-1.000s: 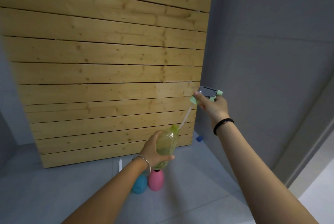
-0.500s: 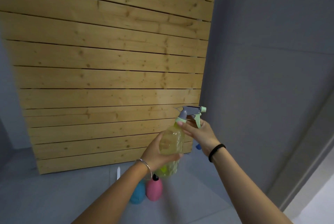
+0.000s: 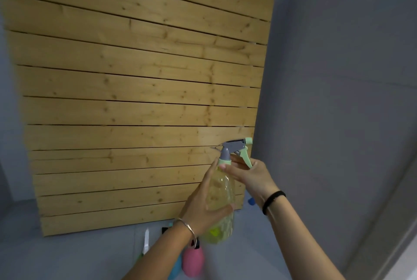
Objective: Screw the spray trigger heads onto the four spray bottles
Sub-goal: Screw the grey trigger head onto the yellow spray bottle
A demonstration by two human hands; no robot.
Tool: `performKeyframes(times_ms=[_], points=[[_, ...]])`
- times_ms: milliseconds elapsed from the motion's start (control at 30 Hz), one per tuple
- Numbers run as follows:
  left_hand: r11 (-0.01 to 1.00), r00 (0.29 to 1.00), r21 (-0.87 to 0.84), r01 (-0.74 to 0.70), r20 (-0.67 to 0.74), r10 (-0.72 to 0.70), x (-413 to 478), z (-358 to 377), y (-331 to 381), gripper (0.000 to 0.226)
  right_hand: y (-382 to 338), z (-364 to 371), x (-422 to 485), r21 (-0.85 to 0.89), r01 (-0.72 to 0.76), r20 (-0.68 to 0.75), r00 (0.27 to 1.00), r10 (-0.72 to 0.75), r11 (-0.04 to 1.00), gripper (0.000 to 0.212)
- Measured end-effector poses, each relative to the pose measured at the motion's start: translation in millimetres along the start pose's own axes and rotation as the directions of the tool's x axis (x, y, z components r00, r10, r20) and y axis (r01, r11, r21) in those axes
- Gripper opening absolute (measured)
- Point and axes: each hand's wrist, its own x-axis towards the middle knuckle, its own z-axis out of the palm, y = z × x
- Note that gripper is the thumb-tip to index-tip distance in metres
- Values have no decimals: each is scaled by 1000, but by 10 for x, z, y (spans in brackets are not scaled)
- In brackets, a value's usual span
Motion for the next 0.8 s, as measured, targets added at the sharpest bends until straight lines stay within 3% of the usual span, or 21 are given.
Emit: performKeyframes(times_ms=[100,200,300,467,667,800], points=[[999,1000,-42,5,6,-5,35,-4,10,101,-20,32,-3,-41,22,-51,998,-24,999,41],[996,1000,-93,7,-16,-9,38,-54,-27,99,-61,68,-36,-85,-8,64,998,13,996,31],[994,1000,-105,-2,2,3,53,-88,-38,97,-40,97,-60,76,-66,125,991,56,995,23],[994,1000,-109,-19,19,21,51,-66,16,96,74,163,-46,255,-69,66,996,54,964,35],[998,999,-56,-32,-2,32,67,-70,37,99,-8,192,-10,125,111,27,993,-115,986,18],[999,1000,-27,-29,5,29,52,-64,28,99,61,201,-20,163,41,24,999,-46,986,28]])
